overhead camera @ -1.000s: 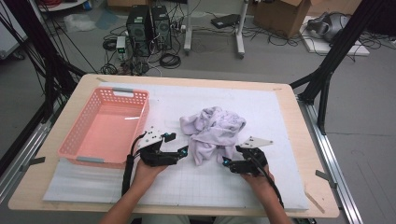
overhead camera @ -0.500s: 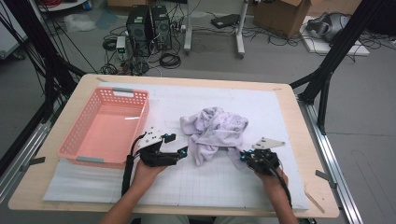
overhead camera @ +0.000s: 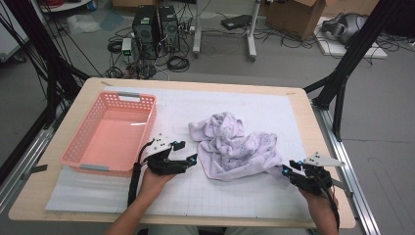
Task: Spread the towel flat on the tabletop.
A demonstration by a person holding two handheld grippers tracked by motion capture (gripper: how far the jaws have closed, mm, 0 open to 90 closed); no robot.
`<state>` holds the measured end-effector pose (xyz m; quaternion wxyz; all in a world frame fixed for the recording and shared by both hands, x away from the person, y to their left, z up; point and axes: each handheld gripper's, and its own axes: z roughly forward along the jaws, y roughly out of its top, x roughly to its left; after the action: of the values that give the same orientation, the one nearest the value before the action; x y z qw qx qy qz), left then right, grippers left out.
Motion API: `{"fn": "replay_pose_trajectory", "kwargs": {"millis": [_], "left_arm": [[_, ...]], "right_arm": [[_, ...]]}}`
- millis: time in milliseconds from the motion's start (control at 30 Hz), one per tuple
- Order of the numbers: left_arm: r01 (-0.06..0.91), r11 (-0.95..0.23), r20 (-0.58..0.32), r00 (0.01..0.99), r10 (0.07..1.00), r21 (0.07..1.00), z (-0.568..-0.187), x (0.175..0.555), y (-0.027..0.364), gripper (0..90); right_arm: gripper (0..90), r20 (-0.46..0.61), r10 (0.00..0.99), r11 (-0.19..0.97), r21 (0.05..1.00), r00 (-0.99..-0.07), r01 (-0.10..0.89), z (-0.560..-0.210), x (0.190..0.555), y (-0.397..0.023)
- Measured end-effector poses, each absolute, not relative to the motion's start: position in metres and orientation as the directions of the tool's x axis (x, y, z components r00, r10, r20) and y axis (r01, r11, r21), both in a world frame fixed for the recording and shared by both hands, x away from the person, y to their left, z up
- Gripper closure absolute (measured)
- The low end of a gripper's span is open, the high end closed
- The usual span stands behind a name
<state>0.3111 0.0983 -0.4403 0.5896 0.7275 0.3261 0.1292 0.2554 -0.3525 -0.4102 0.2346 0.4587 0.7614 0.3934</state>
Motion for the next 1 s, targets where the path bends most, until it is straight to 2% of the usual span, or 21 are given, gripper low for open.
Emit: {"fn": "replay_pose_trajectory", "kwargs": {"millis": [33,100,167,333,400,467,500,533,700,933,1000], "left_arm": [[0.325,-0.093,-0.198,0.755,0.625,0.941,-0.44,0.311,0.098,29.1],[0.32,-0.097,-0.192,0.757,0.625,0.942,-0.441,0.311,0.097,29.1],[0.319,-0.096,-0.192,0.757,0.625,0.943,-0.441,0.312,0.097,29.3],[0.324,-0.09,-0.199,0.752,0.628,0.942,-0.441,0.312,0.098,29.3],[0.323,-0.094,-0.196,0.753,0.628,0.942,-0.441,0.312,0.098,29.5],[0.323,-0.096,-0.194,0.754,0.628,0.942,-0.441,0.312,0.098,29.7],[0.323,-0.098,-0.193,0.754,0.627,0.942,-0.441,0.312,0.098,29.7],[0.323,-0.098,-0.192,0.754,0.629,0.941,-0.441,0.312,0.098,29.7],[0.323,-0.102,-0.19,0.753,0.63,0.941,-0.441,0.312,0.099,29.7],[0.324,-0.102,-0.191,0.753,0.63,0.941,-0.441,0.312,0.099,29.7],[0.329,-0.099,-0.196,0.75,0.632,0.939,-0.441,0.312,0.099,29.8]], "right_arm": [[52.2,0.014,0.882,0.25,0.833,-0.47,0.494,-0.406,0.258,-0.351],[43.2,0.022,0.874,0.247,0.84,-0.485,0.483,-0.402,0.267,-0.342],[40.3,0.009,0.865,0.279,0.823,-0.502,0.494,-0.408,0.281,-0.329],[40.8,0.037,0.847,0.309,0.777,-0.53,0.548,-0.43,0.305,-0.311],[46.9,-0.019,0.831,0.377,0.754,-0.556,0.538,-0.439,0.306,-0.302],[57.5,-0.004,0.833,0.368,0.752,-0.554,0.547,-0.438,0.302,-0.305],[57.5,-0.004,0.833,0.368,0.752,-0.554,0.547,-0.438,0.302,-0.305],[65.5,0.022,0.837,0.349,0.748,-0.547,0.564,-0.436,0.296,-0.309],[71.8,0.033,0.819,0.366,0.739,-0.573,0.566,-0.433,0.276,-0.315],[72.2,0.056,0.795,0.374,0.738,-0.604,0.561,-0.431,0.247,-0.319],[73.1,0.045,0.771,0.402,0.739,-0.635,0.54,-0.43,0.226,-0.32]]}}
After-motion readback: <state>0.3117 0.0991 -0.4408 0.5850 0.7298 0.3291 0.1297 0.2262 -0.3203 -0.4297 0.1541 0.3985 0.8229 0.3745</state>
